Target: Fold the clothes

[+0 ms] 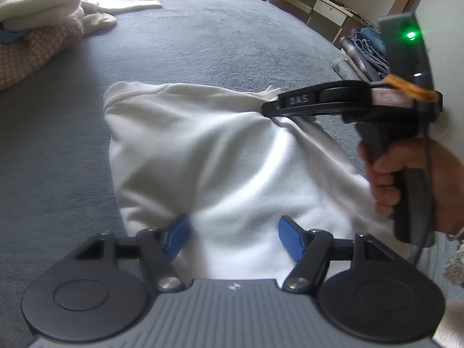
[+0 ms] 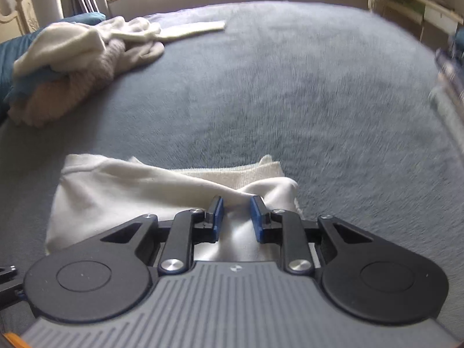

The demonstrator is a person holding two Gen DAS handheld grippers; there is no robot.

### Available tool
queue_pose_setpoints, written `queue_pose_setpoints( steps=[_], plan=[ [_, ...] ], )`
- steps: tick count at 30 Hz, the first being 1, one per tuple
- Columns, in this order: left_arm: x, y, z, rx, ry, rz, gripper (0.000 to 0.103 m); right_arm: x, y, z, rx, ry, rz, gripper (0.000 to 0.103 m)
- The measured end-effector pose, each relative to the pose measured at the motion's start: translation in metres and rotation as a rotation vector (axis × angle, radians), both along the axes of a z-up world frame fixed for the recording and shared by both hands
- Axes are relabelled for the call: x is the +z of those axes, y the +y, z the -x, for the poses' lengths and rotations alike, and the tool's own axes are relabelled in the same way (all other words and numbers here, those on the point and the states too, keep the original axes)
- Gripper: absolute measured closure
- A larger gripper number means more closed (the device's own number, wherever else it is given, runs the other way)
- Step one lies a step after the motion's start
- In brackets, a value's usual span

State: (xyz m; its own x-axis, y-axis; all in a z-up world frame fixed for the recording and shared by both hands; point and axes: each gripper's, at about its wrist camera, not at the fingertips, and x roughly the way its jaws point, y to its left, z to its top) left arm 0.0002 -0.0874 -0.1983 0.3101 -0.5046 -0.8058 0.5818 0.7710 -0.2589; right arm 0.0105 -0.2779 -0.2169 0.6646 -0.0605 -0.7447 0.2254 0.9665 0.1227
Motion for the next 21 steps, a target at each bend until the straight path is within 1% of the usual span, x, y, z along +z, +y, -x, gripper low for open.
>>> queue_pose_setpoints(
  steps=[7, 10, 13, 16, 18, 21],
  plan=[
    [-0.001, 0.001, 0.000, 0.000, -0.004, 0.003, 0.034, 0.000, -0.002, -0.003, -0.007, -0.011, -0.011, 0.083],
    [-0.001, 0.005, 0.001, 0.000, -0.006, 0.021, 0.034, 0.016, -0.011, 0.010, -0.055, -0.079, -0.046, 0.083],
    [-0.001, 0.008, 0.000, 0.004, 0.002, 0.043, 0.034, 0.037, -0.026, 0.033, -0.146, -0.139, -0.065, 0.081],
    [0.001, 0.011, -0.003, 0.019, 0.019, 0.063, 0.034, 0.049, -0.045, 0.067, -0.232, -0.175, -0.127, 0.081],
    [0.003, 0.014, -0.004, 0.034, 0.025, 0.079, 0.034, 0.052, -0.055, 0.094, -0.287, -0.193, -0.176, 0.080],
    [0.007, 0.020, -0.002, 0.054, 0.011, 0.098, 0.034, 0.044, -0.067, 0.129, -0.368, -0.205, -0.277, 0.079]
  ],
)
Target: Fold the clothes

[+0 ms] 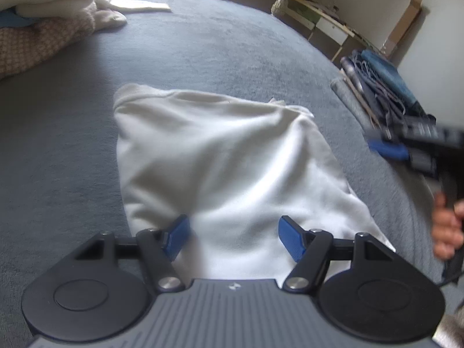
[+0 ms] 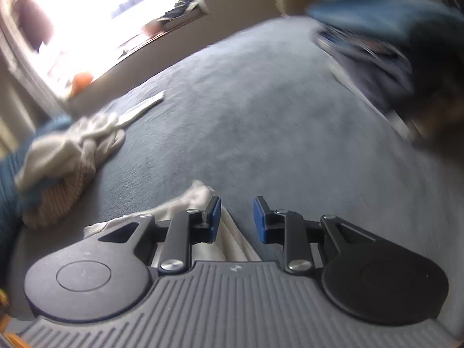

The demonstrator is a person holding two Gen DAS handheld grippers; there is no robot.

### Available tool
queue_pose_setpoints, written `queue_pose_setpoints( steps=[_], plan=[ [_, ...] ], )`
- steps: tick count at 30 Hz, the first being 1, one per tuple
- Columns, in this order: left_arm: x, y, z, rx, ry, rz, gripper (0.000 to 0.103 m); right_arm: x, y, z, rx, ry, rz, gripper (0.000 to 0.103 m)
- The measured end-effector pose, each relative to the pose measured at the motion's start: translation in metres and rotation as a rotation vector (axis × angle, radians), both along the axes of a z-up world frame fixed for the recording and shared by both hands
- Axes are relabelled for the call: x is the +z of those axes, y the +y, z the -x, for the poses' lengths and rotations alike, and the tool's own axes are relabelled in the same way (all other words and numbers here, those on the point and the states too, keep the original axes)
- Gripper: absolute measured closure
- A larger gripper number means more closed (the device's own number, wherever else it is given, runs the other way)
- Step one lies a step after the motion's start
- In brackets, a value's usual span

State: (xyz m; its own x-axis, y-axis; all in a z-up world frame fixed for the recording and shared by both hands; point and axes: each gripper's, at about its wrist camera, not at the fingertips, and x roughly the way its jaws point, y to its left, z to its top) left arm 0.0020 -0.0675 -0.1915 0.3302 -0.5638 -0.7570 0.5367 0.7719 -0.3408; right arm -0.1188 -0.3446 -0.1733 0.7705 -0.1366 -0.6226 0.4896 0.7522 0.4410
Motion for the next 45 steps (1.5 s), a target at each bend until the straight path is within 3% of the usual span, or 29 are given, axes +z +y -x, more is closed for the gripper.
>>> queue_pose_setpoints(
  steps=[5, 8, 10, 13, 14, 18, 21, 25, 28, 31, 33, 35, 37, 38, 41, 45],
  plan=[
    [0.012, 0.009, 0.003, 0.023, -0.071, 0.037, 0.034, -0.019, 0.001, 0.029, -0.043, -0.064, -0.141, 0.077],
    [0.020, 0.006, -0.001, 0.004, -0.131, 0.071, 0.034, -0.021, 0.015, 0.028, 0.030, -0.105, -0.171, 0.077],
    [0.018, -0.001, -0.007, -0.028, -0.160, 0.078, 0.034, -0.021, 0.028, 0.022, 0.111, -0.118, -0.159, 0.077],
    [0.002, -0.007, -0.030, -0.015, -0.204, 0.010, 0.036, -0.024, 0.051, 0.013, 0.214, -0.089, -0.091, 0.077],
    [-0.004, -0.009, -0.038, -0.007, -0.219, -0.018, 0.045, -0.027, 0.057, 0.010, 0.235, -0.060, -0.064, 0.077],
    [-0.010, 0.005, -0.078, 0.074, -0.247, -0.059, 0.047, -0.042, 0.069, 0.007, 0.246, 0.052, -0.010, 0.080],
    [-0.003, 0.009, -0.099, 0.098, -0.254, -0.100, 0.047, -0.040, 0.071, 0.012, 0.234, 0.053, -0.013, 0.080],
    [0.028, -0.011, -0.095, -0.019, -0.334, -0.074, 0.046, -0.028, 0.078, 0.027, 0.194, 0.032, 0.045, 0.079],
    [0.042, -0.048, -0.078, -0.163, -0.353, -0.035, 0.042, -0.021, 0.076, 0.032, 0.168, -0.004, 0.103, 0.079],
    [0.029, -0.092, -0.064, -0.271, -0.330, -0.049, 0.042, -0.025, 0.067, 0.033, 0.146, -0.012, 0.107, 0.079],
    [0.010, -0.118, -0.061, -0.298, -0.342, -0.120, 0.042, -0.029, 0.062, 0.034, 0.138, -0.007, 0.108, 0.079],
    [-0.007, -0.133, -0.072, -0.264, -0.360, -0.177, 0.040, -0.035, 0.059, 0.035, 0.137, -0.013, 0.085, 0.078],
    [-0.007, -0.132, -0.090, -0.185, -0.371, -0.176, 0.036, -0.040, 0.056, 0.035, 0.138, -0.016, 0.064, 0.078],
    [-0.002, -0.129, -0.099, -0.128, -0.384, -0.190, 0.041, -0.044, 0.056, 0.034, 0.142, -0.010, 0.058, 0.078],
    [0.018, -0.103, -0.123, -0.024, -0.372, -0.146, 0.041, -0.050, 0.055, 0.031, 0.154, -0.005, 0.051, 0.078],
    [0.044, -0.058, -0.124, 0.040, -0.396, -0.139, 0.039, -0.051, 0.049, 0.031, 0.138, -0.022, 0.050, 0.078]
  ],
)
